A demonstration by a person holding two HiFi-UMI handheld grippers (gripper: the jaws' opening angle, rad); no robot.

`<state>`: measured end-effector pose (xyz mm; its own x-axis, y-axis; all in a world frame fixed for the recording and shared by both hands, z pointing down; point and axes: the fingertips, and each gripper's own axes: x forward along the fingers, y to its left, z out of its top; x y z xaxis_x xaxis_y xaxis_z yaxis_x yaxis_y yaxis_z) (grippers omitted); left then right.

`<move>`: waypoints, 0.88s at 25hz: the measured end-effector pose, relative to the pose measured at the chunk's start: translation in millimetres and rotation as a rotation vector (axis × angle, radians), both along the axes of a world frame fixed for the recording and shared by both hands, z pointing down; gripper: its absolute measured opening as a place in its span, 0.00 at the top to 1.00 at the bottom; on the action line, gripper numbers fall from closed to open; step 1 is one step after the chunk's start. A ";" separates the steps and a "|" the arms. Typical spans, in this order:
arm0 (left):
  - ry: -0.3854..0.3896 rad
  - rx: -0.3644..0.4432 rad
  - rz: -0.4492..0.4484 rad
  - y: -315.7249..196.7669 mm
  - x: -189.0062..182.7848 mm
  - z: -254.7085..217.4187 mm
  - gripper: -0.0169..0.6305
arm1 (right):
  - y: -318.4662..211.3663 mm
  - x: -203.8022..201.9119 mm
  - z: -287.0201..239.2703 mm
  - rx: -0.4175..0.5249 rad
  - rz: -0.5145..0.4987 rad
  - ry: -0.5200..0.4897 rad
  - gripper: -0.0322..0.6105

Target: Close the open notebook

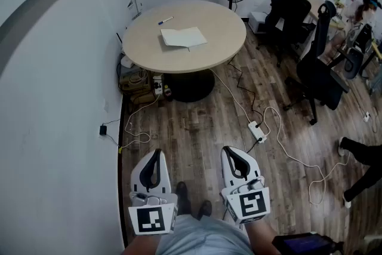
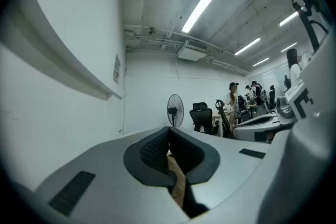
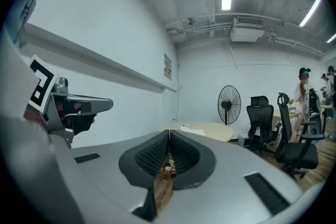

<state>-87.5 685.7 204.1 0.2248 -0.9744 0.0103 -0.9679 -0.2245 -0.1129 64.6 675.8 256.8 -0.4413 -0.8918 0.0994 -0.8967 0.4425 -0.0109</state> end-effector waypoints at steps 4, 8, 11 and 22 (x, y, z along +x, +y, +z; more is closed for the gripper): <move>0.004 -0.018 -0.005 -2.8 1.1 4.3 0.95 | -4.3 4.2 1.9 -0.003 0.005 -0.008 0.88; 0.003 -0.035 -0.010 -19.4 -6.4 13.3 0.95 | -23.3 2.3 1.6 0.004 -0.004 -0.073 0.87; 0.002 -0.049 -0.022 -43.8 -17.7 21.9 0.94 | -49.1 -2.5 7.8 -0.011 -0.009 -0.070 0.87; 0.037 -0.123 -0.011 -188.5 -54.6 52.8 0.95 | -185.7 -33.4 44.6 -0.096 0.011 -0.053 0.87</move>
<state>-142.1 497.2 256.9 0.2163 -0.9687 0.1214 -0.9734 -0.2236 -0.0498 31.3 490.1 301.4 -0.4386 -0.8841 0.1611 -0.8985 0.4275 -0.1002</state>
